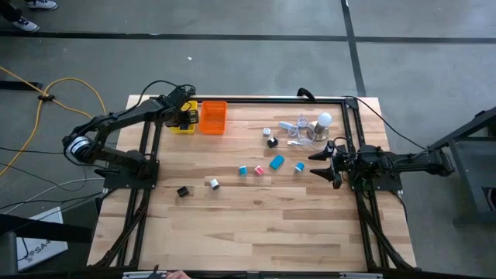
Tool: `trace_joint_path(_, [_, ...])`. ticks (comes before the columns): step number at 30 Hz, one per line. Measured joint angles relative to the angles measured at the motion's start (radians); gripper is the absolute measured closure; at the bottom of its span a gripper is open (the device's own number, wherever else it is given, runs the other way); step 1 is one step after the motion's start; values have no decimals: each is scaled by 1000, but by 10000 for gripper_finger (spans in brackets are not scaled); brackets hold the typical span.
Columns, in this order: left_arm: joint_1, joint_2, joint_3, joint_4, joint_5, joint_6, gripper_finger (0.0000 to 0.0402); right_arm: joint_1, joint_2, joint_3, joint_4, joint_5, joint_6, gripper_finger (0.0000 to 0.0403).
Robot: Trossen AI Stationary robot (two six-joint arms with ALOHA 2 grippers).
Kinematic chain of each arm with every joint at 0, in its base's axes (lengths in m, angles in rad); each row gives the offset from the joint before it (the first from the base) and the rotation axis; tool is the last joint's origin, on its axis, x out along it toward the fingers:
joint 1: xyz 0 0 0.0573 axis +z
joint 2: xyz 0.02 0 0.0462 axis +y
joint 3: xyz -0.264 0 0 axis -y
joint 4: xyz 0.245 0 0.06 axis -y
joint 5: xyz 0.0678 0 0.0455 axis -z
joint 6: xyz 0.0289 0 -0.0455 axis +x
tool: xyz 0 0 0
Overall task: Pick & Place Office items
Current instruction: Put the dark blue digital clock into the yellow basket
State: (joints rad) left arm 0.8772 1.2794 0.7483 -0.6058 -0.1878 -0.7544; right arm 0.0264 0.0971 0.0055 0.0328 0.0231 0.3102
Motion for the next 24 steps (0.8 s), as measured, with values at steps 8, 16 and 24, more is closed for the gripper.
trace_joint_path(8, [0, 60, 0, 96, 21, 4, 242, 0, 0, 0, 0, 0, 0, 144])
trace_joint_path(16, [0, 60, 0, 100, 29, 7, 242, 0, 0, 0, 0, 0, 0, 144])
trace_joint_path(24, [0, 60, 0, 99, 30, 27, 241, 0, 0, 0, 0, 0, 0, 144])
